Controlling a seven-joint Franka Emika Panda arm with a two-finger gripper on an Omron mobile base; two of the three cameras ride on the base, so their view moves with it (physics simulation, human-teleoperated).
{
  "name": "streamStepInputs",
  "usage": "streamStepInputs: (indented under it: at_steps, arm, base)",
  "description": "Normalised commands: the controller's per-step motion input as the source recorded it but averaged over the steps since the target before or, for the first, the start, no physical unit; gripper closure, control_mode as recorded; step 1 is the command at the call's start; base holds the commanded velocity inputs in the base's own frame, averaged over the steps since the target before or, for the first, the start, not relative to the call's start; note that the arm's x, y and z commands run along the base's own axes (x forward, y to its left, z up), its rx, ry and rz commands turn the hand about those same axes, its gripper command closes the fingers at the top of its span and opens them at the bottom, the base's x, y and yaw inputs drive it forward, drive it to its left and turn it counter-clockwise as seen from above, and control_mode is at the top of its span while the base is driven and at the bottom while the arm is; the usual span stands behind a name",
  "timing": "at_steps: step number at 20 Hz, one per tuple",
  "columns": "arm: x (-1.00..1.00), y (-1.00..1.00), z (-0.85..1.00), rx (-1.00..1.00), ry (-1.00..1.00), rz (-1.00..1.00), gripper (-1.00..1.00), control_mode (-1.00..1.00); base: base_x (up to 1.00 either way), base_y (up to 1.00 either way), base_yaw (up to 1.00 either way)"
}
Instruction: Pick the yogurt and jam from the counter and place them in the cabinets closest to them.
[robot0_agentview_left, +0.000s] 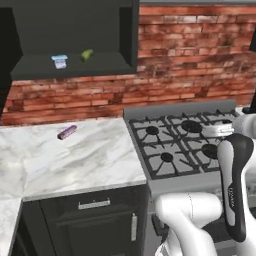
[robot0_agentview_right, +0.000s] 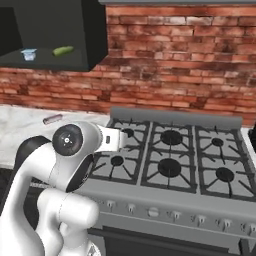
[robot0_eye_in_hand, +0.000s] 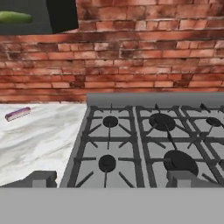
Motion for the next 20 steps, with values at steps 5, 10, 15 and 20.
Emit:
streamStepInputs:
  at_steps: [5,10,15,20]
  arm:
    - [0.00,0.00,0.00,0.00,0.00,0.00,-1.00,1.00]
    - [0.00,0.00,0.00,0.00,0.00,0.00,-1.00,1.00]
    - [0.00,0.00,0.00,0.00,0.00,0.00,-1.00,1.00]
    - [0.00,0.00,0.00,0.00,0.00,0.00,-1.00,1.00]
  base:
    - [0.00,-0.67,0.00]
    - [0.00,-0.72,0.00]
    - [0.00,-0.73,0.00]
    - [0.00,-0.69,0.00]
